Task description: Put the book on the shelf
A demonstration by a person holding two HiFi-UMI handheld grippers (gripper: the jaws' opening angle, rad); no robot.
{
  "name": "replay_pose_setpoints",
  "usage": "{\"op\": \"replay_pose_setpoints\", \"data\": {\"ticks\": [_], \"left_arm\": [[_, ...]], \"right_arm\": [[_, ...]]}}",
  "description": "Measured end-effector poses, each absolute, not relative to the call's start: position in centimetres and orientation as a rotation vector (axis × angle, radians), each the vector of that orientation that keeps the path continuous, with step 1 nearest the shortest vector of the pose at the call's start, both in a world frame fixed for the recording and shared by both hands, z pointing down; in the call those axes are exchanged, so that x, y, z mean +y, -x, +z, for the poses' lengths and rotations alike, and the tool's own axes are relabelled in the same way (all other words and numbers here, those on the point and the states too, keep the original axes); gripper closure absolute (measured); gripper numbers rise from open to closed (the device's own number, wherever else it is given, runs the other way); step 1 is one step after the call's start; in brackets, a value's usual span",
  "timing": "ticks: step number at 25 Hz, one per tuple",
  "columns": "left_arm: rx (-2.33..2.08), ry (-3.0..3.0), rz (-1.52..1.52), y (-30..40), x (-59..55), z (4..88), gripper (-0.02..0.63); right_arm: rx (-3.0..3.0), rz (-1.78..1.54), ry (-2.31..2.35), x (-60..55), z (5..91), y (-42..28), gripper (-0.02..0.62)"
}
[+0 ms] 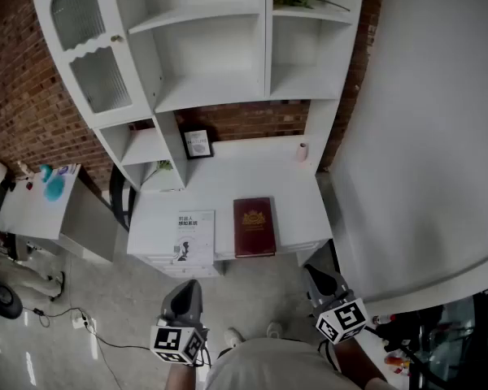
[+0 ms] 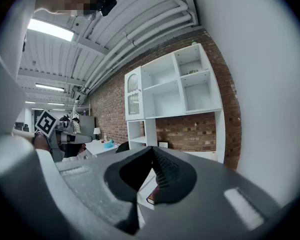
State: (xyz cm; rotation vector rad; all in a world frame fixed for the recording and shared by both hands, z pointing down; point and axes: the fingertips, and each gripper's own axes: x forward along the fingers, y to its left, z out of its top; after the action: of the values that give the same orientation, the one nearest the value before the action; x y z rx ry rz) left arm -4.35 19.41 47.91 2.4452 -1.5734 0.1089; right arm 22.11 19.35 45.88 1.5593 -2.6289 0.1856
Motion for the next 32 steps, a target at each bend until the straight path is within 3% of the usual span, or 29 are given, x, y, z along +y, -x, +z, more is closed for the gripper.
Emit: {"op": "replay_pose_setpoints", "data": {"ticks": [32], "left_arm": [[-1.633, -2.305, 0.218, -1.3, 19.4, 52.9, 0.600]], "right_arm": [[-2.599, 0.276, -1.501, 15.6, 50.4, -26.7, 0.594]]}}
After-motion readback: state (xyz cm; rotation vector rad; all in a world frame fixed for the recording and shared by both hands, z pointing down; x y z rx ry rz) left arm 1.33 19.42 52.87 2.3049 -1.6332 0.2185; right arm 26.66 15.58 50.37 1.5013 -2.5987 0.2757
